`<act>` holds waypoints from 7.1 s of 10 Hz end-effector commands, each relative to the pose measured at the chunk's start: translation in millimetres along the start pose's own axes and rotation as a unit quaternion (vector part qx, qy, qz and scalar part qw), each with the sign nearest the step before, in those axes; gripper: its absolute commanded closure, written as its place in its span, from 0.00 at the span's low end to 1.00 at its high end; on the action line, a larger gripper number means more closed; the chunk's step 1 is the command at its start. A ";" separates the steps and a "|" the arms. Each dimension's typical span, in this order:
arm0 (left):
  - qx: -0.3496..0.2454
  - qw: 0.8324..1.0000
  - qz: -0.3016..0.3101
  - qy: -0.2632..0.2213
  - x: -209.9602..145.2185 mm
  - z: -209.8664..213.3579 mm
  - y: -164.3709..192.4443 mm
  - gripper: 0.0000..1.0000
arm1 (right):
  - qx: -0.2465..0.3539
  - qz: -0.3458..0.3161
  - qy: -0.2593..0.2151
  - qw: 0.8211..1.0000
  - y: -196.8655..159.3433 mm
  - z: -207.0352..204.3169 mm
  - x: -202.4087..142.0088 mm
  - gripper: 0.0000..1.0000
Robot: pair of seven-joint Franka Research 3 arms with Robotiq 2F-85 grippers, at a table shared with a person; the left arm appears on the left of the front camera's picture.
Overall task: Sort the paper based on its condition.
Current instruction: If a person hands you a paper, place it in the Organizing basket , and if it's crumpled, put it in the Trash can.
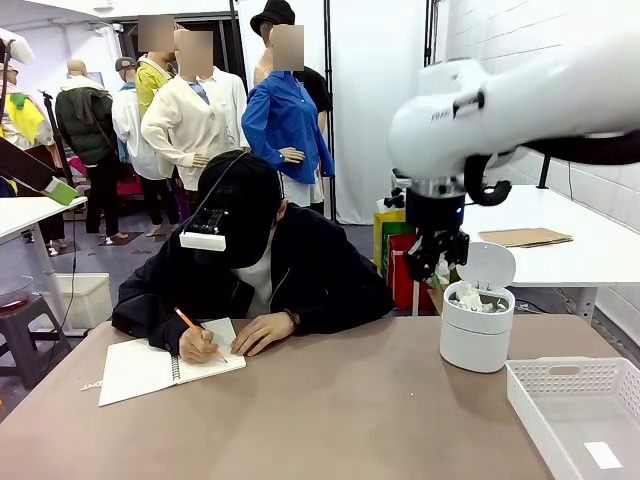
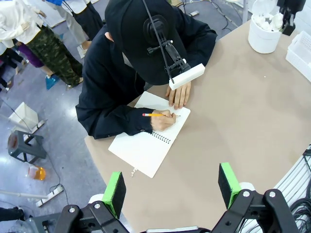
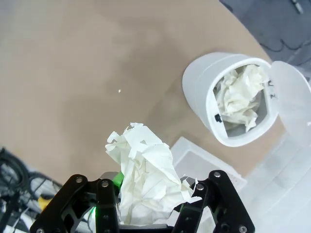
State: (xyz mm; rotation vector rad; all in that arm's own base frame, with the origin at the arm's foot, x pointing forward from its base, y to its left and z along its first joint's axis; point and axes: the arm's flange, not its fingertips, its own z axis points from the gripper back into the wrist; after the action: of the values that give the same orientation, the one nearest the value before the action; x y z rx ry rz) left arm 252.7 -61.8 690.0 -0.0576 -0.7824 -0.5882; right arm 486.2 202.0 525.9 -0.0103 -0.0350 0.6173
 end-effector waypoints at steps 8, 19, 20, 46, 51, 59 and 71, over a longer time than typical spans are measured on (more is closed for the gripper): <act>0.000 1.000 0.001 0.000 0.1 0.4 -0.5 0.00 | 0.002 0.043 0.049 0.998 -128.2 -28.7 -13.0 1.00; 0.000 1.000 0.001 0.000 0.1 0.4 -0.5 0.00 | -0.021 0.048 -0.004 0.999 -128.8 -57.0 -4.3 1.00; 0.000 1.000 0.001 0.000 0.1 0.4 -0.5 0.00 | -0.021 0.048 -0.004 0.999 -128.8 -57.0 -4.3 1.00; 0.000 1.000 0.001 0.000 0.1 0.4 -0.5 0.00 | -0.032 0.074 0.009 0.997 -103.5 -43.2 -5.3 0.00; 0.000 1.000 0.001 0.000 0.1 0.4 -0.5 0.00 | 0.037 0.086 -0.057 0.994 -69.5 -7.8 -26.2 0.00; 0.000 1.000 0.001 0.000 0.1 0.4 -0.5 0.00 | 0.096 0.134 -0.285 0.944 6.2 106.8 -3.6 0.00; 0.000 1.000 0.001 0.000 0.1 0.4 -0.5 0.00 | 0.120 0.135 -0.285 0.941 38.7 147.9 8.4 0.00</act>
State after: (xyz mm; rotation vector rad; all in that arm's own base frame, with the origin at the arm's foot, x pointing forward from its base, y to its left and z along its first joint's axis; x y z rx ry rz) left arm 252.7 -61.9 690.0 -0.0575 -0.7824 -0.5884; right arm 460.4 238.2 669.1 0.3613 -0.5521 0.8879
